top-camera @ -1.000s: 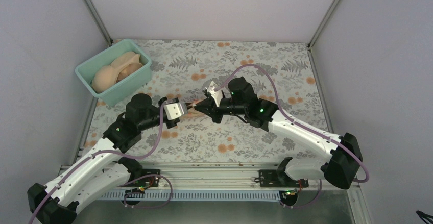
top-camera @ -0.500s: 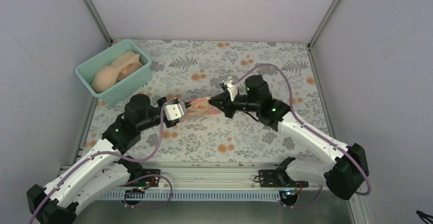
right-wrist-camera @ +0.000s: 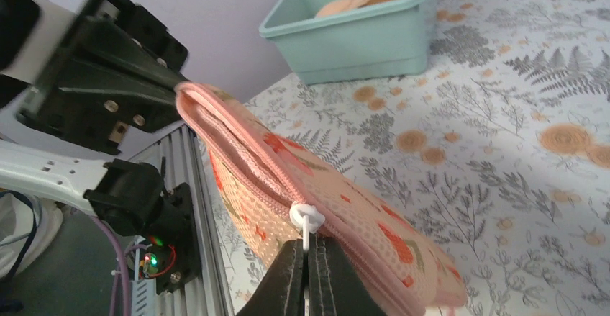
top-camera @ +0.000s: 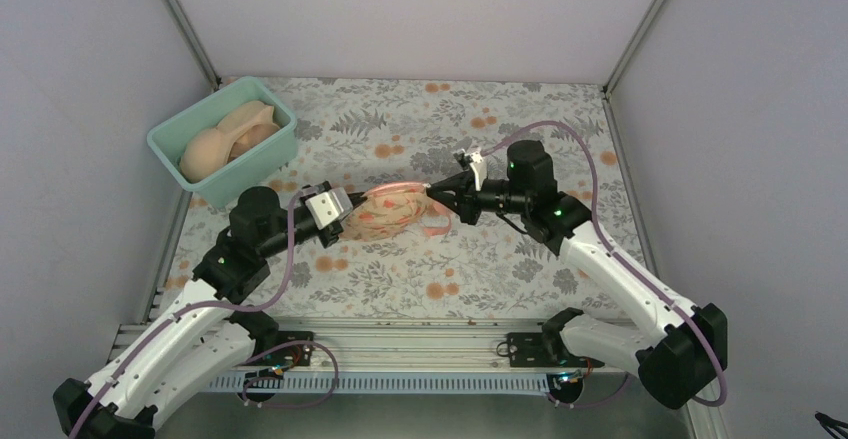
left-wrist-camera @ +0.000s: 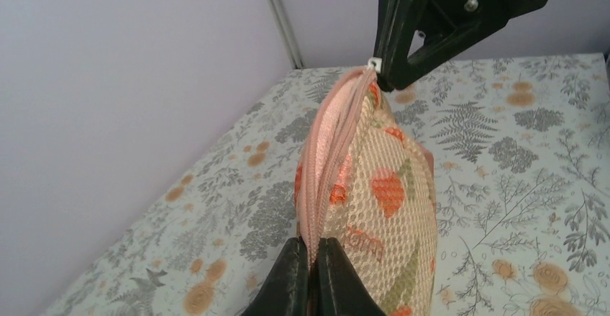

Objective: Unzip the laundry bag and remove the bra

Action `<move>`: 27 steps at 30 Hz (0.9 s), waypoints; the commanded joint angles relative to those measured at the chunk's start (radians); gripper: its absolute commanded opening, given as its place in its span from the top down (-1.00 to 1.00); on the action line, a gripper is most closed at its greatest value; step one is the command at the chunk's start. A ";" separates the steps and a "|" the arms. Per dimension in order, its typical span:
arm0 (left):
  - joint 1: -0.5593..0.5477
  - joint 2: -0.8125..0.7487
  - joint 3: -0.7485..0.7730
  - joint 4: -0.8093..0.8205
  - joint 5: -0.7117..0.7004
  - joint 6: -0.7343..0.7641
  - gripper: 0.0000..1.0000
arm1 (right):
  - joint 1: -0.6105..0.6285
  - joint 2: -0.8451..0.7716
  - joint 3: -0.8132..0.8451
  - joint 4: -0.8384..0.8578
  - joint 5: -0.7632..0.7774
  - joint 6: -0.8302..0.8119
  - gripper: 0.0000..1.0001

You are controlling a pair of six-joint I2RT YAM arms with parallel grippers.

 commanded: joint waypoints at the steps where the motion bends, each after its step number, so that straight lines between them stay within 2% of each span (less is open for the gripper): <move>1: 0.019 -0.020 -0.075 0.064 0.040 -0.114 0.94 | 0.033 0.020 0.068 0.035 -0.058 0.026 0.92; 5: 0.023 -0.023 -0.097 0.047 0.095 -0.093 0.50 | 0.094 0.064 0.102 0.039 -0.027 0.032 0.93; 10: 0.022 -0.003 -0.027 -0.022 0.124 -0.037 -0.29 | 0.169 0.126 0.147 0.025 0.019 0.032 0.93; 13: 0.016 0.024 0.024 -0.072 0.149 -0.046 -0.51 | 0.205 0.156 0.168 0.046 0.035 0.040 0.93; 15: 0.010 0.045 0.037 -0.089 0.147 -0.067 -0.54 | 0.221 0.171 0.178 0.053 0.033 0.035 0.93; 16: 0.008 0.053 0.039 -0.092 0.136 -0.077 -0.52 | 0.227 0.180 0.186 0.050 0.029 0.027 0.93; 18: 0.006 0.059 0.035 -0.081 0.099 -0.079 -0.34 | 0.235 0.198 0.200 0.043 0.023 0.013 0.93; 23: 0.005 0.059 0.042 -0.084 0.049 -0.004 0.41 | 0.238 0.207 0.206 0.025 0.016 -0.009 0.93; 26: 0.005 0.051 0.038 -0.087 0.050 0.029 0.80 | 0.239 0.198 0.200 0.022 0.014 -0.018 0.93; 27: 0.005 0.048 0.035 -0.086 0.050 0.034 0.88 | 0.237 0.195 0.197 0.023 0.013 -0.019 0.93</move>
